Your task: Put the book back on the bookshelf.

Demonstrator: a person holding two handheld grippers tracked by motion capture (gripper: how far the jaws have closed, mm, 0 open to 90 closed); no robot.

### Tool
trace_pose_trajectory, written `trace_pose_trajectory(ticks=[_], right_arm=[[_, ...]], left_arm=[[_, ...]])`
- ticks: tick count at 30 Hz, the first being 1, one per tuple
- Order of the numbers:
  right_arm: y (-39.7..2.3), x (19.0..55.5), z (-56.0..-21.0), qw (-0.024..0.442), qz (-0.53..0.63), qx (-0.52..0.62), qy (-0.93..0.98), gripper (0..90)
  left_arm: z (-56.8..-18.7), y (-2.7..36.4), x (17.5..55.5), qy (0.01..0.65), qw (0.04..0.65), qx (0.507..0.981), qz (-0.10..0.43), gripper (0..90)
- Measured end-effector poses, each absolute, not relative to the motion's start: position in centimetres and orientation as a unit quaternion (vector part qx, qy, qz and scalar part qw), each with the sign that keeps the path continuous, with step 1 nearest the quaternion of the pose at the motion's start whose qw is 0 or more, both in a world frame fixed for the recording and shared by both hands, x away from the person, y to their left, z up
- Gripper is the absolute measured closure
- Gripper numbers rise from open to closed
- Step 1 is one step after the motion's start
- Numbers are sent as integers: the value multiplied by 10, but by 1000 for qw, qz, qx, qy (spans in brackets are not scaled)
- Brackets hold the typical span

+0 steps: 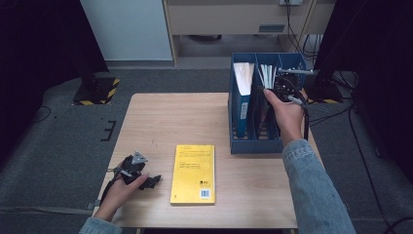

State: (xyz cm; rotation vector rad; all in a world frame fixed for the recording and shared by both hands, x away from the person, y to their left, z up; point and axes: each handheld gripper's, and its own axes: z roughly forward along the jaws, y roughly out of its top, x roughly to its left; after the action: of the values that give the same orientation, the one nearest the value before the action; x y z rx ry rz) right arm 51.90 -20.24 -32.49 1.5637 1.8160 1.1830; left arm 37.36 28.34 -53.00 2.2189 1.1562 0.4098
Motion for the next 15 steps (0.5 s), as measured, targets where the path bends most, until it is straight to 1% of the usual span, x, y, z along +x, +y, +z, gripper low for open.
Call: trace_pose_trajectory(ticks=[7,9,10,13,15], right_arm=[[-204,514,-326,230,429,567,664,278],[-205,513,-326,230,429,567,665,279],[-205,512,-327,229,429,567,666,289],[-204,512,-329,225,426,562,672,365],[-203,512,-330,219,426,563,673,388]], left_arm=[[-530,283,374,435,298,835,155,0],[-530,283,374,435,298,835,155,0],[-530,283,374,435,298,835,155,0],[-530,283,374,436,298,835,155,0],[-530,283,374,436,299,835,155,0]])
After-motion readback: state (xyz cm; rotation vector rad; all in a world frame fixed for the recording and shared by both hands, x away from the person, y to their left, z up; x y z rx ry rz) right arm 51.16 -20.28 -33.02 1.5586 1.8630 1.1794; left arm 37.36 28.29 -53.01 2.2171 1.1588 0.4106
